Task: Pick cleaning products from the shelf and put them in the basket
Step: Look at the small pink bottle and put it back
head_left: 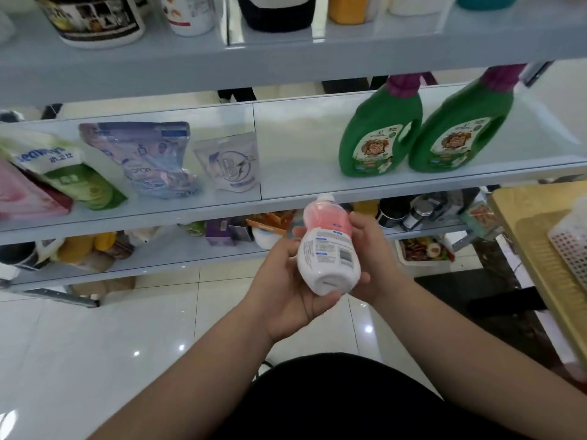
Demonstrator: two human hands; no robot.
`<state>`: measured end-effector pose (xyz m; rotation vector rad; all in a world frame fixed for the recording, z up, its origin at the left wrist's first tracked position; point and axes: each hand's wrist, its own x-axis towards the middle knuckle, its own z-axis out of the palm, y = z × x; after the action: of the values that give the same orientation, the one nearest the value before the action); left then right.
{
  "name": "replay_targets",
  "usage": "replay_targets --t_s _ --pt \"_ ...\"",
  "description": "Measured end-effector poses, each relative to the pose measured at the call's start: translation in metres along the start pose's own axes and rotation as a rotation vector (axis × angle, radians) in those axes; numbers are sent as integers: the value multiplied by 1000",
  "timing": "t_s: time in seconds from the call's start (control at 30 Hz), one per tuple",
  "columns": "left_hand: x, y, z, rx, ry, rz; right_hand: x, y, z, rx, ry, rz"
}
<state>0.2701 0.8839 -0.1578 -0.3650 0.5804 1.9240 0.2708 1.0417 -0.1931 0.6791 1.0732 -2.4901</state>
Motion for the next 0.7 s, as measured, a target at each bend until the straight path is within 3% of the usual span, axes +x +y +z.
replay_targets --t_s 0.1,0.23,0.37,0.5,0.6,0.7 --pt "14 -14 18 -110 -41 -61 -6 -8 -21 59 53 37" --pt "36 -32 35 -63 -23 -30 -17 -22 -50 70 62 69" --pt "59 -46 40 281 276 119 -26 -47 -70 -18 79 -110" --pt "75 -70 52 535 446 291 -39 -64 -86 -439 108 -390" --pt "83 -90 65 868 540 449 -48 -72 -92 -678 100 -429" --pt "88 -102 69 887 568 554 -50 -87 -99 -560 43 -364"
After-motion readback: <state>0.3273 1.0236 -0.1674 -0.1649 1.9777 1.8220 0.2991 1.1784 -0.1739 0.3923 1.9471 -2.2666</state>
